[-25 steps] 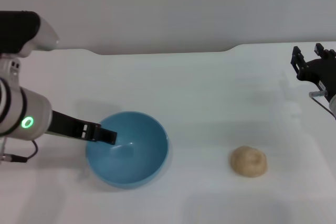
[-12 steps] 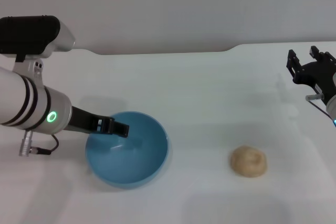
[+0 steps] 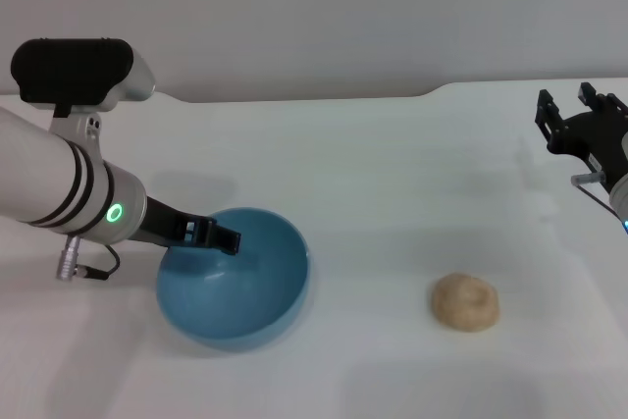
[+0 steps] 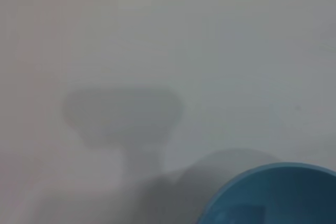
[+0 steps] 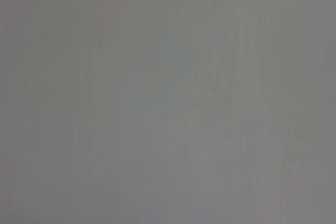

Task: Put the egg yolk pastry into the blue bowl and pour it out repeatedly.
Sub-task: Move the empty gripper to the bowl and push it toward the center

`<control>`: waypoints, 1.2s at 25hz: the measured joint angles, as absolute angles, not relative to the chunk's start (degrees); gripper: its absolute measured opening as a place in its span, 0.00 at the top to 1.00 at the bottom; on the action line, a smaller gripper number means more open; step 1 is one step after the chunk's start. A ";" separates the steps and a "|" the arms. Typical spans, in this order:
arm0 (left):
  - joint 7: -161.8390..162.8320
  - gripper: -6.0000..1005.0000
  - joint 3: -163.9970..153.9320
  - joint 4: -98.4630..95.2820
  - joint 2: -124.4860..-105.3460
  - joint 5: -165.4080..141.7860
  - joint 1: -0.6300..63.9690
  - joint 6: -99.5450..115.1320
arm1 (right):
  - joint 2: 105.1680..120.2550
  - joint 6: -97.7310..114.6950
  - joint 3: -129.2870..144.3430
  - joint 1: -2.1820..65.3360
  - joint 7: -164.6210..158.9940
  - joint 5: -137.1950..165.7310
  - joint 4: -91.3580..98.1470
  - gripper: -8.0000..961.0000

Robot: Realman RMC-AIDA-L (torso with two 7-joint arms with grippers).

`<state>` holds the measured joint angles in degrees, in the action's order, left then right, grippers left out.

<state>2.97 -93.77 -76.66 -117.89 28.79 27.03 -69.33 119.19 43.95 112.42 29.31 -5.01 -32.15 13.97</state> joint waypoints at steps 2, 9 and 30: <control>2.29 0.13 -93.53 -75.38 -117.89 28.79 27.61 -68.96 | 119.18 43.94 112.42 29.36 -5.01 -32.16 13.97 0.50; 1.22 0.13 -93.86 -72.84 -117.88 28.80 29.69 -68.93 | 119.16 43.95 112.11 29.47 -5.01 -32.28 13.84 0.50; -1.85 0.13 -93.35 -71.60 -117.68 28.65 30.47 -69.25 | 119.09 43.94 111.81 29.53 -5.01 -32.44 13.85 0.50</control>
